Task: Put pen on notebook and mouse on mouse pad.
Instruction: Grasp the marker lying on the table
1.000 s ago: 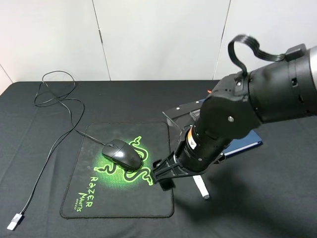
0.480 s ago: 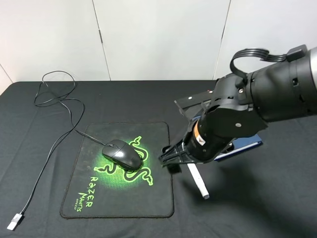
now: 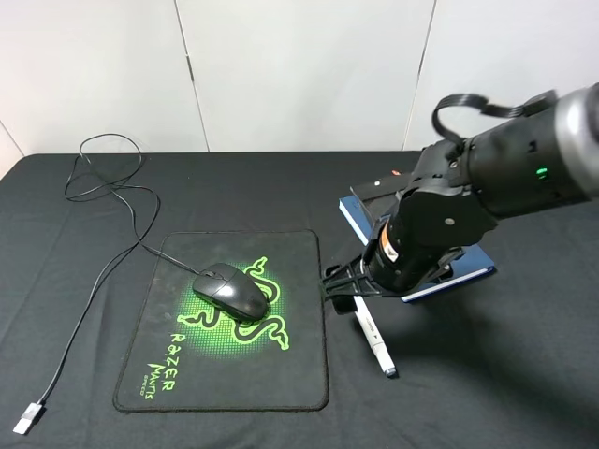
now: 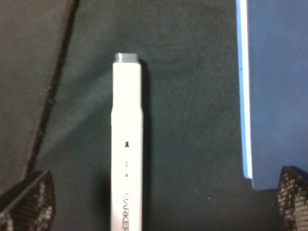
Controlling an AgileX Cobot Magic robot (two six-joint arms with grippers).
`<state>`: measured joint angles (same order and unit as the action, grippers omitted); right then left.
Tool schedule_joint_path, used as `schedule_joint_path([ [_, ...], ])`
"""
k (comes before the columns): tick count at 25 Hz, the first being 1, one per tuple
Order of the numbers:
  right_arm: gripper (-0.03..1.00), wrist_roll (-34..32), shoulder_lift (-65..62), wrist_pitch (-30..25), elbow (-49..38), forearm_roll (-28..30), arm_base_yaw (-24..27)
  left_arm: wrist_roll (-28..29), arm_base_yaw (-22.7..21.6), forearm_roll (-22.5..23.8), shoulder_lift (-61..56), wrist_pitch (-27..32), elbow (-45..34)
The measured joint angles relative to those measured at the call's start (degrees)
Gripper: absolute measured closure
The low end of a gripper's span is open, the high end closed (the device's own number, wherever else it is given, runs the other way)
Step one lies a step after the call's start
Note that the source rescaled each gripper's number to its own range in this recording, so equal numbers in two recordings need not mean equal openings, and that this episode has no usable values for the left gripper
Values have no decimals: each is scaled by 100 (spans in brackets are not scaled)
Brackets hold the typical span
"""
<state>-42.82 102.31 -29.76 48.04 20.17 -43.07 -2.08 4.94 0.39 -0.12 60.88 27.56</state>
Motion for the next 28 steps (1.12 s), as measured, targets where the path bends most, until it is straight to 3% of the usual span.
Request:
schedule_joint_path([
  [22,-3,186,447,-30,12,-49,-213,0,0,1,0,0,0],
  [28,-3,167,487,-3,12,-463,-399,0,0,1,0,0,0],
])
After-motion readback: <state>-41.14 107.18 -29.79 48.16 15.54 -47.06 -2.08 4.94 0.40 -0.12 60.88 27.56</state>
